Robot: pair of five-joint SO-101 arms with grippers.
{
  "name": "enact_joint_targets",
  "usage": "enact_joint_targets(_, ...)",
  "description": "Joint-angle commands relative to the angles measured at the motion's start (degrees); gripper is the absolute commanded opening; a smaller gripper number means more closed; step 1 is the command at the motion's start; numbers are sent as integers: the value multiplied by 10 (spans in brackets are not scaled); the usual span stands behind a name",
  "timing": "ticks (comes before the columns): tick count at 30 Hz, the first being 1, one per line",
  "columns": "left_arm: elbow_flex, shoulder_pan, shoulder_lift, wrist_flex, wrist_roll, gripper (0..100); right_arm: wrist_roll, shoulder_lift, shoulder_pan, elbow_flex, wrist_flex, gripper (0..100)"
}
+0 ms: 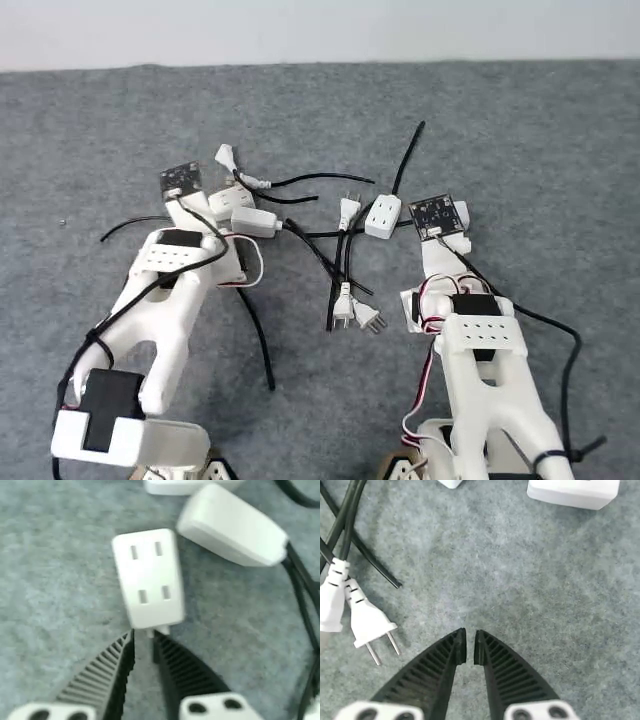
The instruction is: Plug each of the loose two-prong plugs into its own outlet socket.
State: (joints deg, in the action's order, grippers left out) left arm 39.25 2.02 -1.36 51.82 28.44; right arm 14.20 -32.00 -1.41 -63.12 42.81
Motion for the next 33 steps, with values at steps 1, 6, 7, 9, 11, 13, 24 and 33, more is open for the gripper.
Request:
enact_joint_targets(1,-39,-19,-10,22,6,143,-4,0,4,6,5,54)
enact_joint_targets(6,-71,-8,-10,46,26,171,-4,0,4,6,2,54)
enact_joint_targets(7,-74,-10,-10,46,38,175,-4,0,4,6,2,54)
enact_joint_targets(9,-79,-11,-10,46,54,205,-4,0,4,6,2,54)
enact_joint_targets(11,-79,-11,-7,46,73,249,-4,0,4,6,2,54)
enact_joint_targets(13,-79,-11,-2,41,90,298,-4,0,4,6,3,54)
enact_joint_targets(24,-145,-71,109,3,125,349,-4,0,4,6,5,54)
enact_joint_targets(33,-202,-24,198,79,122,329,-4,0,5,6,5,54)
